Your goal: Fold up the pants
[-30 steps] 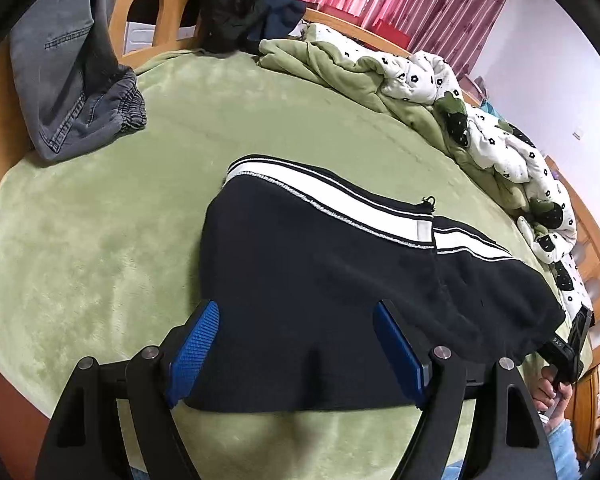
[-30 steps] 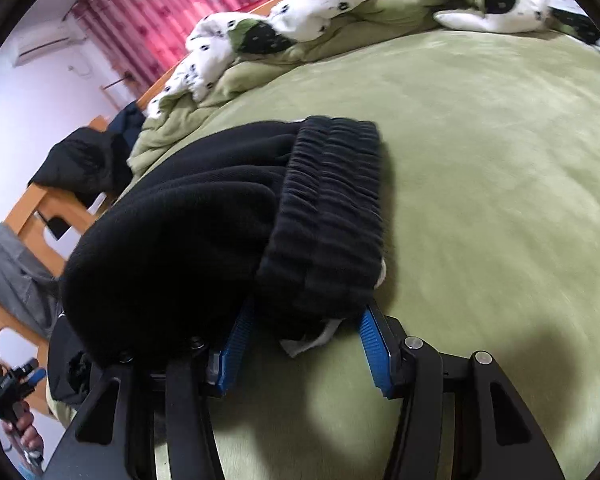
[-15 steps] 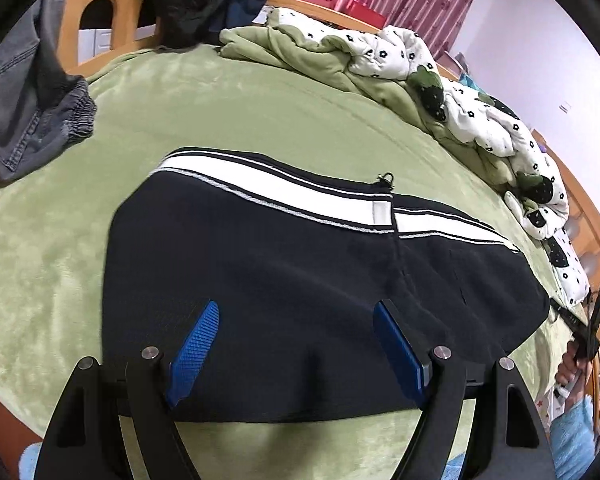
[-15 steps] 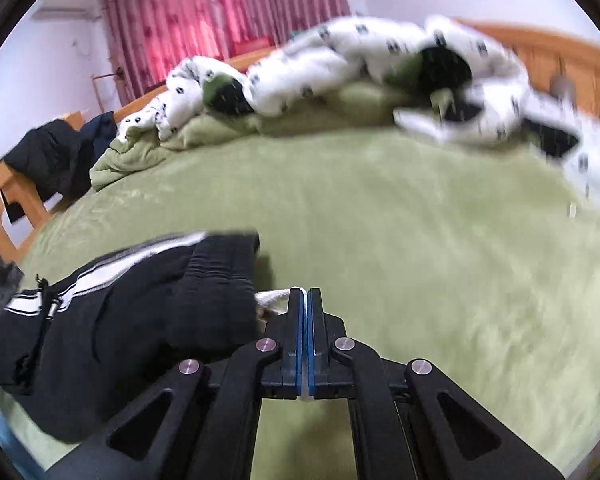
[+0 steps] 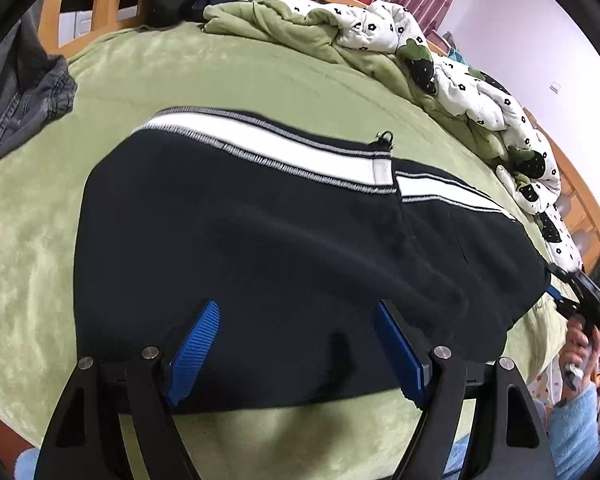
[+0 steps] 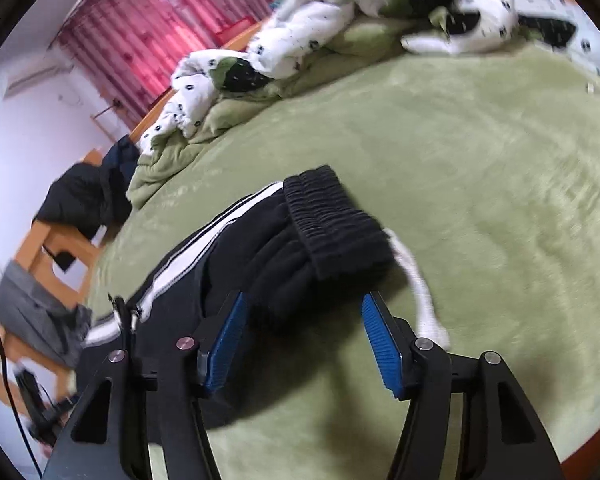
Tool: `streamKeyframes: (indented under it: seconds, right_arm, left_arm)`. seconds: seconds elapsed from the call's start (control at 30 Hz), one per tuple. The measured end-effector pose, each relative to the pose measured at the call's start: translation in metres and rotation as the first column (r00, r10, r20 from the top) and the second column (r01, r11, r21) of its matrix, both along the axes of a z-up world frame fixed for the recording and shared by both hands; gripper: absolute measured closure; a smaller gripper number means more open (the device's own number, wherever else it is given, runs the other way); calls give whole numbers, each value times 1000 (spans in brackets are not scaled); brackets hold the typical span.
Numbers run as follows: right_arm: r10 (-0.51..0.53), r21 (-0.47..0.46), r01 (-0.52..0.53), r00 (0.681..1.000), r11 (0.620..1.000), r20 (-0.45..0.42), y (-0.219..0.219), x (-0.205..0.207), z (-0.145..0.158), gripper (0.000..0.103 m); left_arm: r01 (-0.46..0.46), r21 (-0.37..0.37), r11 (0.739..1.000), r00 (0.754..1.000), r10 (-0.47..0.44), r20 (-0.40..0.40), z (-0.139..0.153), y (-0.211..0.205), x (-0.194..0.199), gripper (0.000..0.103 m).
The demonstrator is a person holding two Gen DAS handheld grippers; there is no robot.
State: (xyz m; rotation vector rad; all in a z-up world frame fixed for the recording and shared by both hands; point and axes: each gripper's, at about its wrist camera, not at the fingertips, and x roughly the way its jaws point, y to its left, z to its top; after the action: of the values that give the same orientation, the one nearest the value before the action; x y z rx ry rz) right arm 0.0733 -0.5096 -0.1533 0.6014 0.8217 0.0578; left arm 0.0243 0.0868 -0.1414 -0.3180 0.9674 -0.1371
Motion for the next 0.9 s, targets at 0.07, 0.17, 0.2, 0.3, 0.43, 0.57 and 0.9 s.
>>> streamKeyframes:
  seconds: [0.07,0.17,0.2,0.3,0.43,0.57,0.9]
  right_arm:
    - [-26,75,29,999,997,-38,3,16,-13,43]
    - [-68,130,80,993,988,-93,8,33,-34,33]
    - [-85,149,99,991,984,-101,11,40,-43,27]
    - [-119,194,143,984,971,-131,17,60,-63,26]
    - [-193,124,202,978,972,-78,14,74,-49,62]
    - [-17,-121,53,960,991,280,35,51,23,66]
    - [-17,-110,10,998,994,-60,1,47,-47,47]
  left_arm:
    - [-5,-51,999,1000,5,-7,-5,5,-8,25]
    - [12,-75,997,1000,-12,-1,-9,9,-22,25]
    - [14,-70,997,1000,-14,6,-9,9,-25,25]
    - [29,-38,999,999,-28,16,-8,5,-29,25]
    - [45,28,999,998,-46,31,-2,-4,-27,25]
    - [75,17,997,995,-76,65,6,-8,-26,25]
    - [47,72,996,995,-53,82,16,-8,-25,25]
